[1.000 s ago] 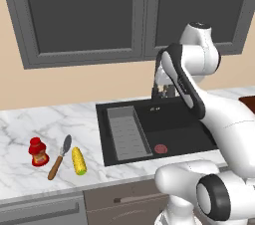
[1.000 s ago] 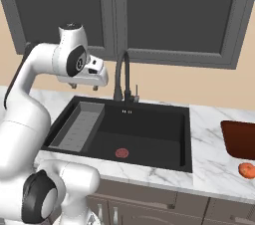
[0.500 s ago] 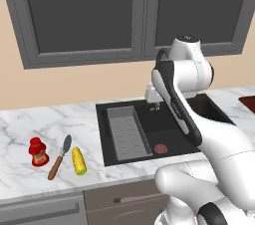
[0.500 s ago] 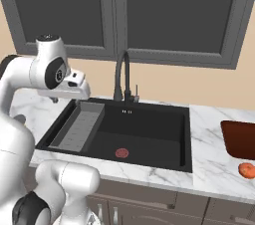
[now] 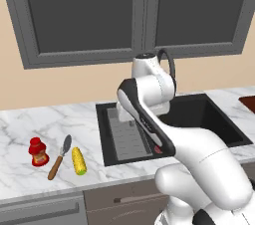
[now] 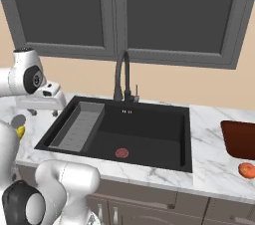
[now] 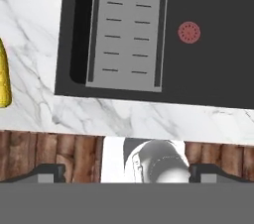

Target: Pick up all produce items and place them in the sink. Turn on the sink faucet to wash them. Then turn the sink off and put them in the tray.

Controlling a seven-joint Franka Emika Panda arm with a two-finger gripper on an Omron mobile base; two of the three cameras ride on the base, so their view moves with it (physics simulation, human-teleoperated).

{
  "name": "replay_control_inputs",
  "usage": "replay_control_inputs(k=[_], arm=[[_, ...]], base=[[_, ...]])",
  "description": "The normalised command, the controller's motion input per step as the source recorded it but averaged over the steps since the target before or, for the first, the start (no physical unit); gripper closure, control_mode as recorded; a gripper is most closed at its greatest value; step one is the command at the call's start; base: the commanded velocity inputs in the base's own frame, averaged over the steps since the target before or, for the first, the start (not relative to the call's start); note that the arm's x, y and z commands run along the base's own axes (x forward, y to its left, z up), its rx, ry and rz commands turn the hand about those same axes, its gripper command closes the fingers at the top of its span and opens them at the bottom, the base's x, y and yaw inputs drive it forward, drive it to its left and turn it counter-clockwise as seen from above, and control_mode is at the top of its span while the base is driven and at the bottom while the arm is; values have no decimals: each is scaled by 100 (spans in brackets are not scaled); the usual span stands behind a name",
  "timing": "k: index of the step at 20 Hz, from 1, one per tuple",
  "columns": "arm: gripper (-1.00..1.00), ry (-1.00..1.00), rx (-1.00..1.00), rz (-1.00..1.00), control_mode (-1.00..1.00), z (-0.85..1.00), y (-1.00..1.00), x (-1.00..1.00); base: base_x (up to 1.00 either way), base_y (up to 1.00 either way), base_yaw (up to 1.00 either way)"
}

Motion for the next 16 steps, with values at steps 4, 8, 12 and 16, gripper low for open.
replay_control_inputs(k=[4,8,12,16], arm=[[-100,16,-5,0,-100,-35,71,-6],[-100,14,-7,0,-100,-40,66,-6],[-100,7,-5,0,-100,-46,59,-8],[-100,0,0,0,-100,-36,57,-6]], base=[[0,0,0],[0,0,0],[0,0,0],[0,0,0]])
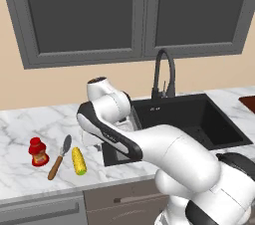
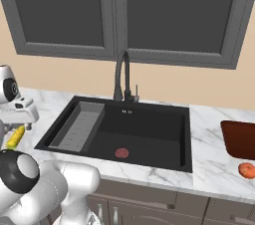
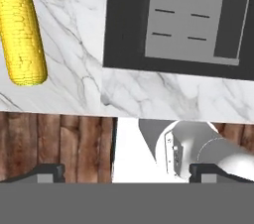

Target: Pick up all produce items and place them in the sink. Turn on the sink faucet to wash them. Then turn the sink off and put them in the tray.

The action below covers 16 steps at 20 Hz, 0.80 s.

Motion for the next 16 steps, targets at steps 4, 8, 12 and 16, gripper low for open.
replay_control_inputs(k=[4,8,12,16], arm=[[-100,0,0,0,-100,-27,53,-1],[-100,0,0,0,-100,-23,57,0],[-100,0,0,-3,-100,-27,57,0],[-100,0,0,-4,-100,-26,34,11]], base=[[0,0,0],[0,0,0],[0,0,0],[0,0,0]])
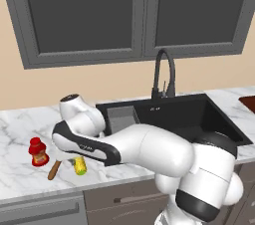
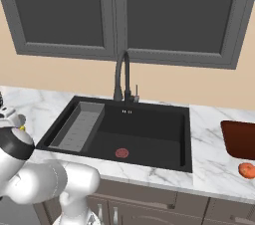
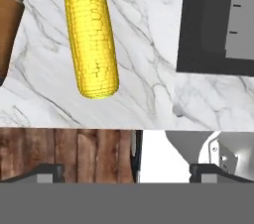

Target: Pick up all produce items and place them in the sink. Turn on the sink faucet to wash them. Then turn the sink off and put them in the tray.

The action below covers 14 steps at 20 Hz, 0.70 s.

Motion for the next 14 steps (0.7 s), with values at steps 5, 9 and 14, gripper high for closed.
replay_control_inputs(k=[5,9,14], arm=[[-100,0,0,-8,-100,-23,2,26],[-100,0,0,-7,-100,-21,9,39],[-100,0,0,-5,-100,-23,29,47]], base=[[0,0,0],[0,0,0],[0,0,0]])
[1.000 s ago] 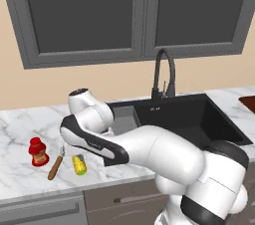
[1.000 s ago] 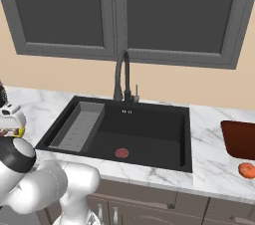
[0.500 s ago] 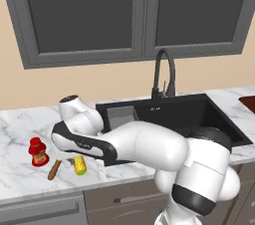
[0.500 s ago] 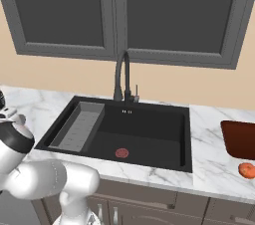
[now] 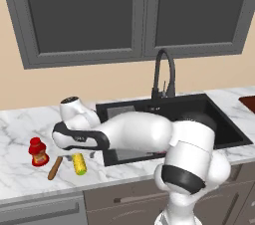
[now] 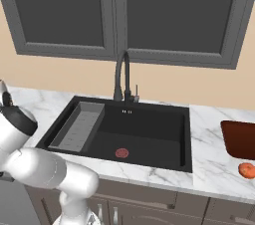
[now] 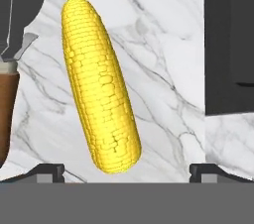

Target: Pick up all produce items and place them in the sink. Turn on the sink faucet to wash them. Then turn the sink off and put them in the tray.

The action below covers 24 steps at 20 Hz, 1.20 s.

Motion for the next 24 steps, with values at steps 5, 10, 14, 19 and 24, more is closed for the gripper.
replay_control_inputs(k=[5,10,14,19,24], arm=[[-100,4,-3,-2,-100,-40,28,35],[-100,6,-8,0,-100,-46,14,17],[-100,6,-4,0,-100,-38,20,13],[100,4,-2,0,-100,-26,11,-2],[100,0,1,1,-100,6,-28,-20]], base=[[0,0,0],[0,0,0],[0,0,0],[0,0,0],[0,0,0]])
